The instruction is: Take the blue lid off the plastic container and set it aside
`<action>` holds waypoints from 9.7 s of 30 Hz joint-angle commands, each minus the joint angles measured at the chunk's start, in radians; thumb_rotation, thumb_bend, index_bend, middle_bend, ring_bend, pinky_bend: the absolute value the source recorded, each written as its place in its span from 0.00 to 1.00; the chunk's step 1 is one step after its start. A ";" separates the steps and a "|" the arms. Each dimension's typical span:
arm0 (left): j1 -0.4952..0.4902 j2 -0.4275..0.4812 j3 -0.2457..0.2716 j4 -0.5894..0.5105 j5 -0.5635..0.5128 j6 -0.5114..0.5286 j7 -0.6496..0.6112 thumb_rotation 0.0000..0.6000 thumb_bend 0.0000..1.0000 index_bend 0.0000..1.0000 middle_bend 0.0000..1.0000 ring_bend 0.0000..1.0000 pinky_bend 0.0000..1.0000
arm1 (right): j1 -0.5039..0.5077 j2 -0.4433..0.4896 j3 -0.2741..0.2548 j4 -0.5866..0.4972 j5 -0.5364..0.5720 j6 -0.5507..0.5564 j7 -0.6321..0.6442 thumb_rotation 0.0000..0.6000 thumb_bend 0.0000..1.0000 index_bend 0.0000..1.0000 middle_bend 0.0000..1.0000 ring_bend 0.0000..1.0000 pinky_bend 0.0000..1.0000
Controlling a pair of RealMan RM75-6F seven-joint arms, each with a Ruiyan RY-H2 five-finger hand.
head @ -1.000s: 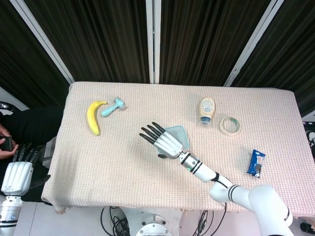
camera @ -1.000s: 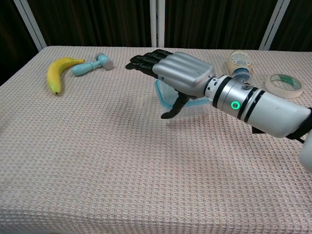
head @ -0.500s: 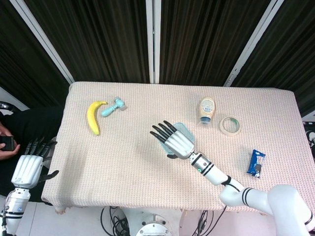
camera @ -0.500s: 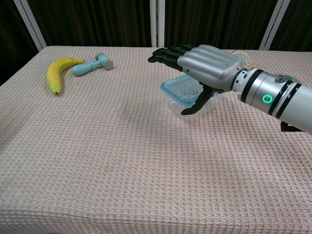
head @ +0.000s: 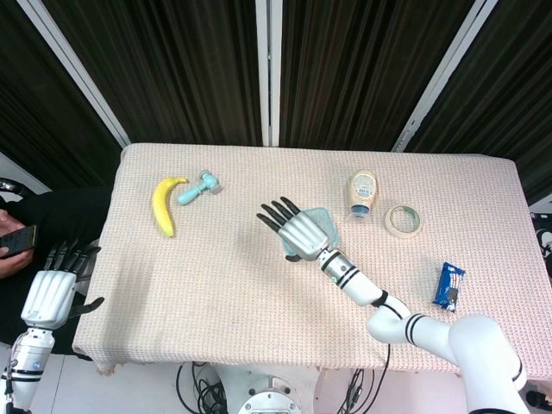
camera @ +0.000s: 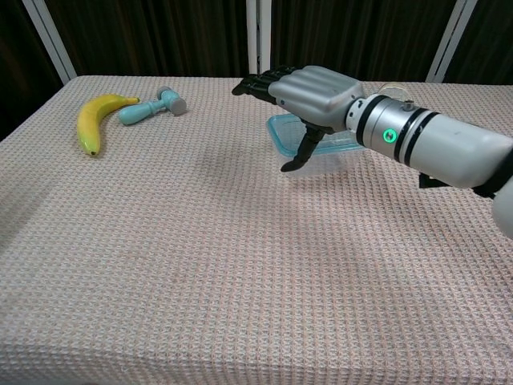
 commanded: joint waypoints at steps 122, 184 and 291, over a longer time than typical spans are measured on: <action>-1.011 -0.371 -0.154 -0.011 -1.033 -0.726 0.668 1.00 0.00 0.00 0.00 0.00 0.00 | -0.584 0.631 -0.082 -0.669 -0.042 0.489 0.139 1.00 0.26 0.00 0.03 0.00 0.00; -1.150 -0.428 -0.060 0.032 -1.256 -0.613 0.665 1.00 0.03 0.25 0.31 0.22 0.27 | -0.319 0.054 -0.117 -0.145 -0.264 0.347 0.043 1.00 0.12 0.37 0.36 0.14 0.27; -0.866 -0.246 -0.052 -0.131 -0.900 -0.443 0.502 1.00 0.14 0.01 0.03 0.00 0.03 | -0.194 -0.080 -0.061 0.277 -0.245 0.670 0.050 1.00 0.41 0.82 0.52 0.29 0.31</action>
